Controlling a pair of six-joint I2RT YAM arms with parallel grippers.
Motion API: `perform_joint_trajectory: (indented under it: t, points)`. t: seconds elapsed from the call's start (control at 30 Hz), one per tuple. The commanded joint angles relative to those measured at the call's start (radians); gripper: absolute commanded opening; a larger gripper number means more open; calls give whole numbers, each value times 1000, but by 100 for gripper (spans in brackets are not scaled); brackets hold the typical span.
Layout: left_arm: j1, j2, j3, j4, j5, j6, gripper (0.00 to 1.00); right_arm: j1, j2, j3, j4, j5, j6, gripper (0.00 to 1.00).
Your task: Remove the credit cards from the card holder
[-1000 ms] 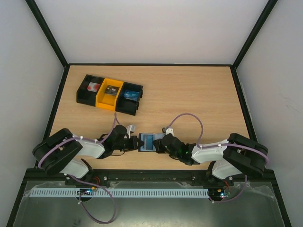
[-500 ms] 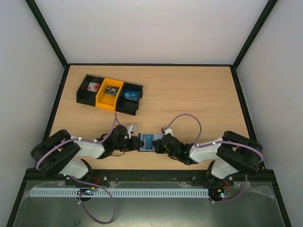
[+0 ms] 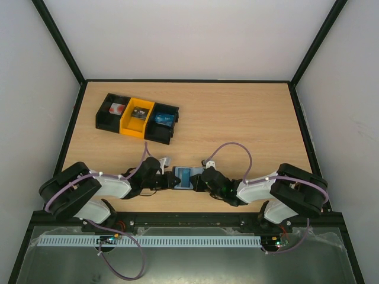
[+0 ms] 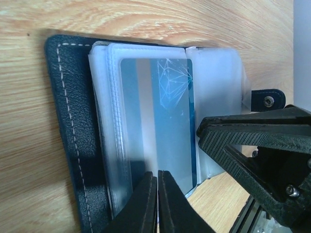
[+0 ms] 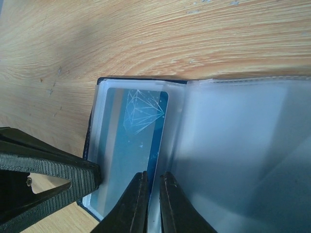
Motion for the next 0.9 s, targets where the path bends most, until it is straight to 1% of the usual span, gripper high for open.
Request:
perform_joint_trajectory:
  t: [0.0,0.1,0.23,0.37,0.57,0.87]
  points:
    - [-8,-30,9,-31,-12,8,10,-6,3,-5,21,1,13,9]
    - [-8,-69,12,-48,-15,1,11,-6,-9,-5,18,-1,16,9]
    - [-9,-102,12,-76,-36,4,9,-6,-18,-3,12,12,15,9]
    - [-9,-84,14,-82,-39,12,7,-6,-9,-1,14,12,15,9]
    - [-9,-34,3,-46,-29,9,3,-6,2,-4,21,5,19,9]
    - [-15,-11,-4,-41,-37,13,3,-6,12,-7,36,-2,25,9]
